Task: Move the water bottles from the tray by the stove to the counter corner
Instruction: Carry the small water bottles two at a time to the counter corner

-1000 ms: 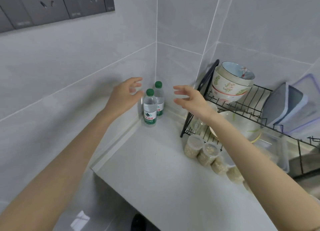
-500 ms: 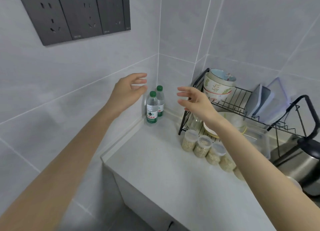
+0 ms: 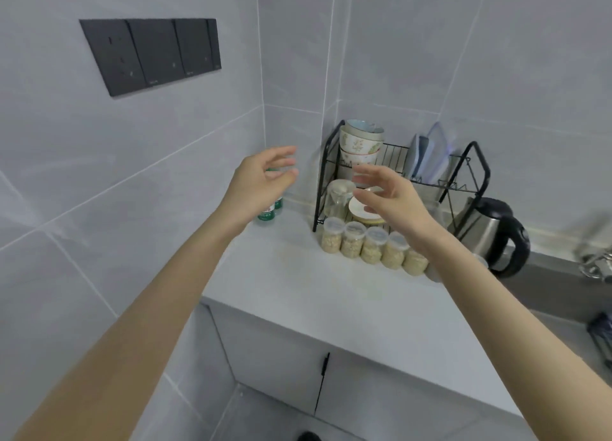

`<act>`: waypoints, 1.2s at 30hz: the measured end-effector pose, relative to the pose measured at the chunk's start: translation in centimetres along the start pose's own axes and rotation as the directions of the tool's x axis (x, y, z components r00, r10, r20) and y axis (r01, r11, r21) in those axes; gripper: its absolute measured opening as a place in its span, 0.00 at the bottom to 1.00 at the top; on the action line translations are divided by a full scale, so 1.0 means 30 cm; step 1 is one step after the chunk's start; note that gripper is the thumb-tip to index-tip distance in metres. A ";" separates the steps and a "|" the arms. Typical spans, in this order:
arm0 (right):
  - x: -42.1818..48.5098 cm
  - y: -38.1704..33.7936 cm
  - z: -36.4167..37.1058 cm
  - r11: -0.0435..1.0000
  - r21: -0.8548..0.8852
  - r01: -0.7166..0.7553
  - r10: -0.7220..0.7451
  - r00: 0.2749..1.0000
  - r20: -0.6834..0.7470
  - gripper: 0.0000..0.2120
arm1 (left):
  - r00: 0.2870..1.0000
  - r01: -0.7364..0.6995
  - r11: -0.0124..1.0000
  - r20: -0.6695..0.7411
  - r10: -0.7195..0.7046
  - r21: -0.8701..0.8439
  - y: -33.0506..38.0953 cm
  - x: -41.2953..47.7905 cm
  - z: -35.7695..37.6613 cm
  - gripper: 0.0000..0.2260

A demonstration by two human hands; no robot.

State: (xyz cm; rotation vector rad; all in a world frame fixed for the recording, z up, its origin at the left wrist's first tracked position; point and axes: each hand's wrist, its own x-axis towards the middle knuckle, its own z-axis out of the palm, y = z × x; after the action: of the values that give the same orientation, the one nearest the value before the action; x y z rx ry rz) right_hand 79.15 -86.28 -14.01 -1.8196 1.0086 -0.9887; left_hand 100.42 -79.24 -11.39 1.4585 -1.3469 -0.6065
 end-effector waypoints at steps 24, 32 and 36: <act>-1.305 -0.021 -0.932 0.954 -0.107 -0.279 0.136 0.724 -0.677 0.18 | 0.689 -0.312 0.910 0.595 0.414 -0.272 0.656 -0.657 1.049 0.16; -1.954 -0.076 -1.230 0.914 -0.082 -0.398 0.155 0.527 -0.836 0.16 | 0.536 -0.302 0.861 0.674 0.508 -0.409 0.965 -1.131 1.478 0.17; -2.252 -0.111 -1.338 0.890 -0.042 -0.455 0.170 0.414 -0.894 0.16 | 0.429 -0.274 0.834 0.715 0.552 -0.480 1.114 -1.355 1.646 0.17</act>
State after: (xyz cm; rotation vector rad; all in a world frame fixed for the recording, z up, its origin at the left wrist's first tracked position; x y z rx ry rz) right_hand 19.06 -35.55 -12.74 -1.1222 2.1466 -1.6441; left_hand 33.17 -53.11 -9.77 0.4521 -2.1631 -1.1941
